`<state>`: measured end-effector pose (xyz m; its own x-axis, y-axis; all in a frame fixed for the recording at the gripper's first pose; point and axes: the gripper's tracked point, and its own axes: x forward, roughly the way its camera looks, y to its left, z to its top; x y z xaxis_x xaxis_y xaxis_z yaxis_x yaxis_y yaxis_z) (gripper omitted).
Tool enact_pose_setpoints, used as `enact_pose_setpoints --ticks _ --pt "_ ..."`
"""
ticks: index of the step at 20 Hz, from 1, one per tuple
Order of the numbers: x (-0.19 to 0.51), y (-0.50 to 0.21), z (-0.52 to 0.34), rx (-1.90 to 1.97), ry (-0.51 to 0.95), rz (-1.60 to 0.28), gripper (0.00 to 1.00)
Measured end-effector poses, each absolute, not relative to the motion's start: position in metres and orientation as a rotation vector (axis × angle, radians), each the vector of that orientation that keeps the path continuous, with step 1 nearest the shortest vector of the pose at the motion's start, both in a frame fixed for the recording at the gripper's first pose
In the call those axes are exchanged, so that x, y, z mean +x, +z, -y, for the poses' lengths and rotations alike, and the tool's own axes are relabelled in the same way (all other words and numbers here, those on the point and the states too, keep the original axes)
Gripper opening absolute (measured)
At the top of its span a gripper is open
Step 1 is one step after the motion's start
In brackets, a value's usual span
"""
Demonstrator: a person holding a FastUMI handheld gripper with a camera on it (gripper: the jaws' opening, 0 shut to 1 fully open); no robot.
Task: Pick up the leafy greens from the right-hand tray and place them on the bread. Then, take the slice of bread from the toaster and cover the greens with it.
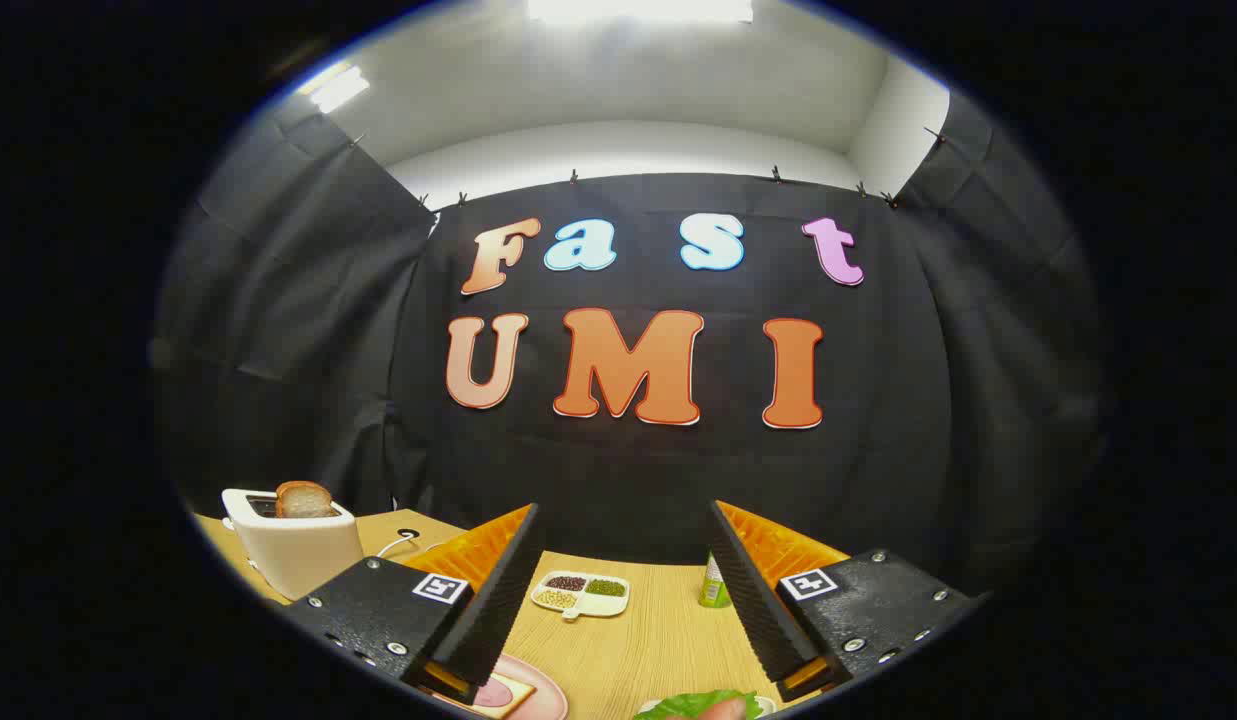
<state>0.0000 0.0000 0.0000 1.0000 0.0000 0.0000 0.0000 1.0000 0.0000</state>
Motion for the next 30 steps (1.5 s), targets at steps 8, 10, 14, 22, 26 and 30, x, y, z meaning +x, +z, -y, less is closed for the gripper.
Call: enact_pose_setpoints --ticks 8,10,14,22,26,30 --pt "-0.003 0.017 -0.007 -0.065 0.012 0.099 0.99" --pt "0.001 0.011 -0.003 -0.057 0.007 0.085 0.98" --pt "0.006 0.000 0.007 -0.088 -0.014 0.053 0.96" --pt "0.007 -0.028 0.034 -0.030 -0.072 -0.047 0.97" --pt "0.000 -0.039 0.046 -0.084 -0.088 -0.071 0.98" --pt "-0.010 -0.068 0.047 -0.090 -0.056 -0.173 0.99"
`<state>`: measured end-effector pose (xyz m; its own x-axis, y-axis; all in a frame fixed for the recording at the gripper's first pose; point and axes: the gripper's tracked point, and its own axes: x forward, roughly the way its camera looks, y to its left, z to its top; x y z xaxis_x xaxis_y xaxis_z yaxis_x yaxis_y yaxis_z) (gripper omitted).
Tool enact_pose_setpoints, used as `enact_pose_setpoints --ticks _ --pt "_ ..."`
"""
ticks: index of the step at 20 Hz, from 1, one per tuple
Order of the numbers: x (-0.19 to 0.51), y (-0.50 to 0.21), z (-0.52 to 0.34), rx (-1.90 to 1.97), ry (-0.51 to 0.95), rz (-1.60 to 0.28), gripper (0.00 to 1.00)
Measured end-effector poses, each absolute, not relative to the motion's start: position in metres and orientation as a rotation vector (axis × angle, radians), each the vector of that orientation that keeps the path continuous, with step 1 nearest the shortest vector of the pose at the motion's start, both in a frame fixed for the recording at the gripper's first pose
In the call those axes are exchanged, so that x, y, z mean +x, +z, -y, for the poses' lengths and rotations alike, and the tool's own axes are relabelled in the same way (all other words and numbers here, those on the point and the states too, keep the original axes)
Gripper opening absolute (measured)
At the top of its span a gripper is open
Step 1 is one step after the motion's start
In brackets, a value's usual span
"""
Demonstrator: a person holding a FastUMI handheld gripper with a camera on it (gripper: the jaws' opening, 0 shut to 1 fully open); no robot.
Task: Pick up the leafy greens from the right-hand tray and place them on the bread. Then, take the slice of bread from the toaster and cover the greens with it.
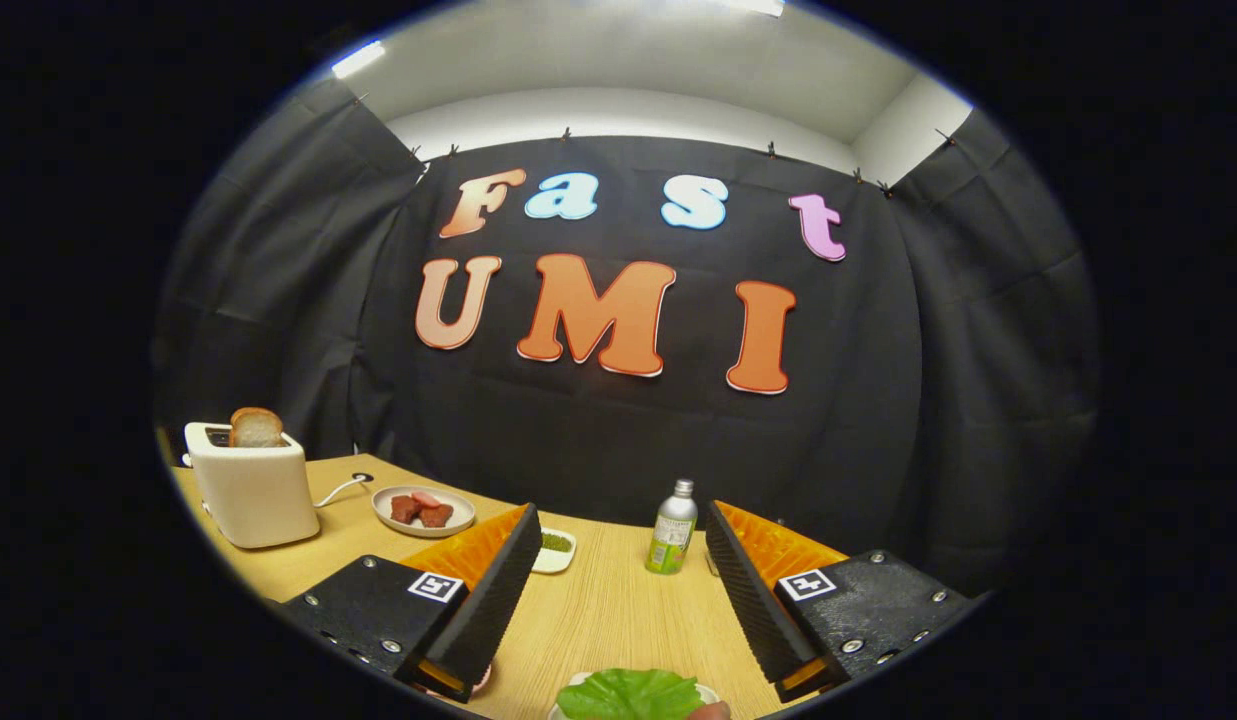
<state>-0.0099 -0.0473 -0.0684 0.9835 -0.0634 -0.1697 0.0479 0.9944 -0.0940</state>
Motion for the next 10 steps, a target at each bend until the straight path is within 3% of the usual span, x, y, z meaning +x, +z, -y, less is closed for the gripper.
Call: enact_pose_setpoints --ticks 10 --pt "-0.034 -0.132 0.061 -0.050 0.008 -0.461 0.99"
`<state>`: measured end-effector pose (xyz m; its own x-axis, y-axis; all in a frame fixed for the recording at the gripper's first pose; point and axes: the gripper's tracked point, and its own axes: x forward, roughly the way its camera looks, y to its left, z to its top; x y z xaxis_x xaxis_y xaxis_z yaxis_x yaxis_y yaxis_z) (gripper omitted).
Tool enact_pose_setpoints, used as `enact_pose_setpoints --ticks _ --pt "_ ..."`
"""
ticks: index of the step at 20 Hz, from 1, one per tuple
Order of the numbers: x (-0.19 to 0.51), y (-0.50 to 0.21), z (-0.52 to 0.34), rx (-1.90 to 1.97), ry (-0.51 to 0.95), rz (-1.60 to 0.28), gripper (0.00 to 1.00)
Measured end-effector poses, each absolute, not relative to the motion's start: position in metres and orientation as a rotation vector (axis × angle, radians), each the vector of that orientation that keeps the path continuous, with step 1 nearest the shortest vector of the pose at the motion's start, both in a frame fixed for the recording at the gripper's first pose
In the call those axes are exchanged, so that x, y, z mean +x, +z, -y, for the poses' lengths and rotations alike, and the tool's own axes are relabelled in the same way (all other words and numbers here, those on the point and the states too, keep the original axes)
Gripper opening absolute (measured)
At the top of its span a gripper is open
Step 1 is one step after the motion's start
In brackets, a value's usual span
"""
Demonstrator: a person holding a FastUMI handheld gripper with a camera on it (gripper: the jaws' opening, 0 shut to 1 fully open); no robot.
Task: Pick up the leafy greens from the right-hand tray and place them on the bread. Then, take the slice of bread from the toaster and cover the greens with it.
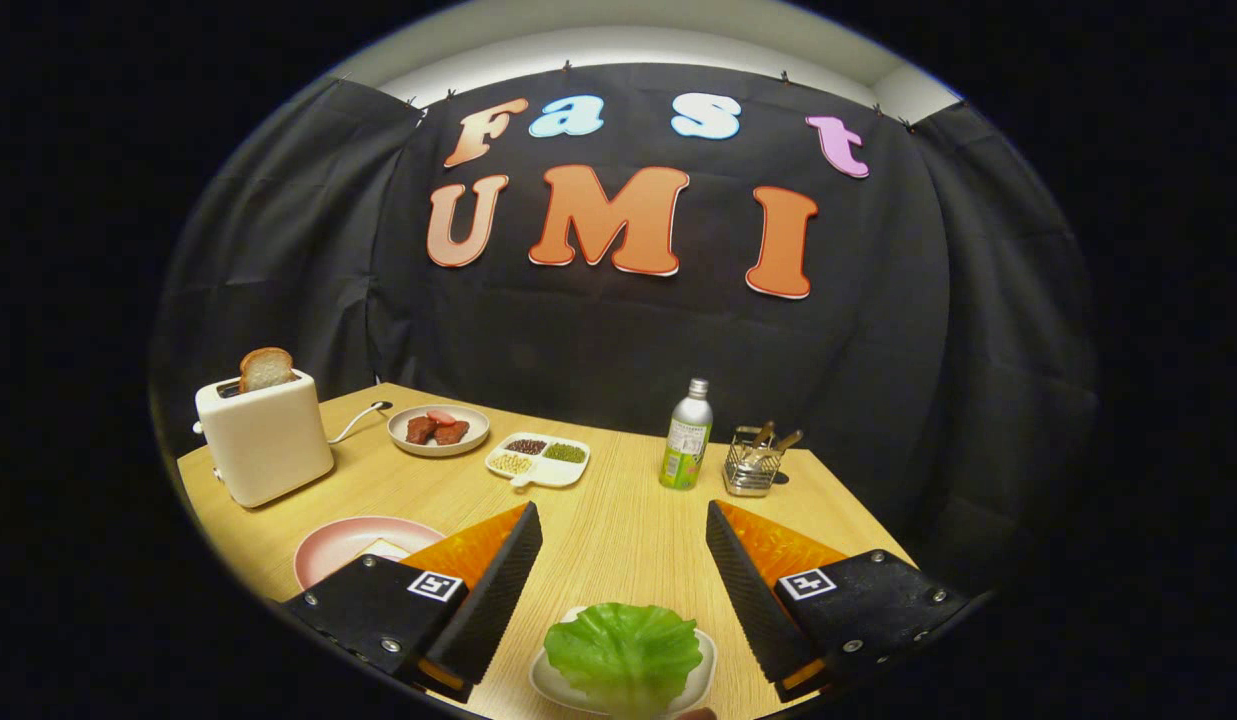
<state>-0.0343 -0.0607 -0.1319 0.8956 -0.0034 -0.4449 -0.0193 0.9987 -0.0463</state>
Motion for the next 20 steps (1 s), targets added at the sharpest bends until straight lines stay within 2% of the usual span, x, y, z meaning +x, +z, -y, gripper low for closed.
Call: enact_pose_setpoints --ticks 9,20 --pt "-0.064 -0.207 0.060 -0.058 0.090 -0.787 0.99" --pt "-0.092 -0.244 0.056 -0.035 0.193 -1.053 0.98"
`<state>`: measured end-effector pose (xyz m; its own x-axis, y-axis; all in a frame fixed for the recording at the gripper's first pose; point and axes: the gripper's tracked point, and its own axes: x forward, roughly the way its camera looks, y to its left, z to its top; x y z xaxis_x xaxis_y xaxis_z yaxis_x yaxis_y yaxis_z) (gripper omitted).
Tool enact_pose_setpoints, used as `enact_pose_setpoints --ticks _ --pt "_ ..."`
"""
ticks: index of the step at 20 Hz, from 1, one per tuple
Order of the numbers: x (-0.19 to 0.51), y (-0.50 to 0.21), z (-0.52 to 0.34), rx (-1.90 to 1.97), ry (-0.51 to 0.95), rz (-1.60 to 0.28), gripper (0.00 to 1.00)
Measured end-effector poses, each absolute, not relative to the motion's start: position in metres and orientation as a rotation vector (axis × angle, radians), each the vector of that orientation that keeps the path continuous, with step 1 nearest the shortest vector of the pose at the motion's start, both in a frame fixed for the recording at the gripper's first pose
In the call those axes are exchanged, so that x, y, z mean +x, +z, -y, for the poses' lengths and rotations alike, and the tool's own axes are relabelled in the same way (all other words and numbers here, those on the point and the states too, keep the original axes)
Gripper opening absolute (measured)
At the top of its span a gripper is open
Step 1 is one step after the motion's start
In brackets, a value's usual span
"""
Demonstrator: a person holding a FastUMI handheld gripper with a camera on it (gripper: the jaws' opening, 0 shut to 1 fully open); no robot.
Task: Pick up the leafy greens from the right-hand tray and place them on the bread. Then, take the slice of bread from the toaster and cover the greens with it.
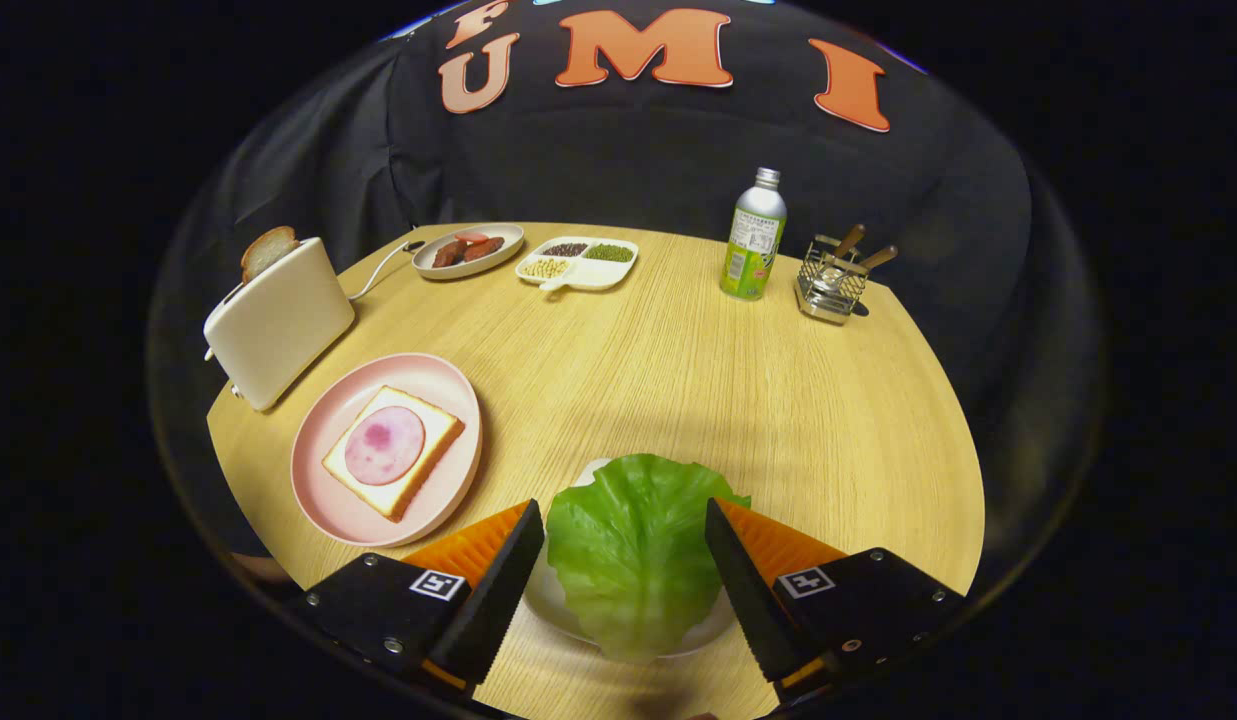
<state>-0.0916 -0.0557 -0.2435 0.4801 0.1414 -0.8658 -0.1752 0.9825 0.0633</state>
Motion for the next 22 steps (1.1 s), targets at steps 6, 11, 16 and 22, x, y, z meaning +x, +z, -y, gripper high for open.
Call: enact_pose_setpoints --ticks 6,11,16,22 --pt "-0.097 -0.263 0.058 -0.038 0.204 -1.150 0.95" --pt "-0.101 -0.277 0.063 -0.055 0.205 -1.219 0.95" --pt "-0.104 -0.287 0.064 -0.065 0.195 -1.268 0.93" --pt "-0.104 -0.289 0.064 -0.046 0.201 -1.284 0.76"
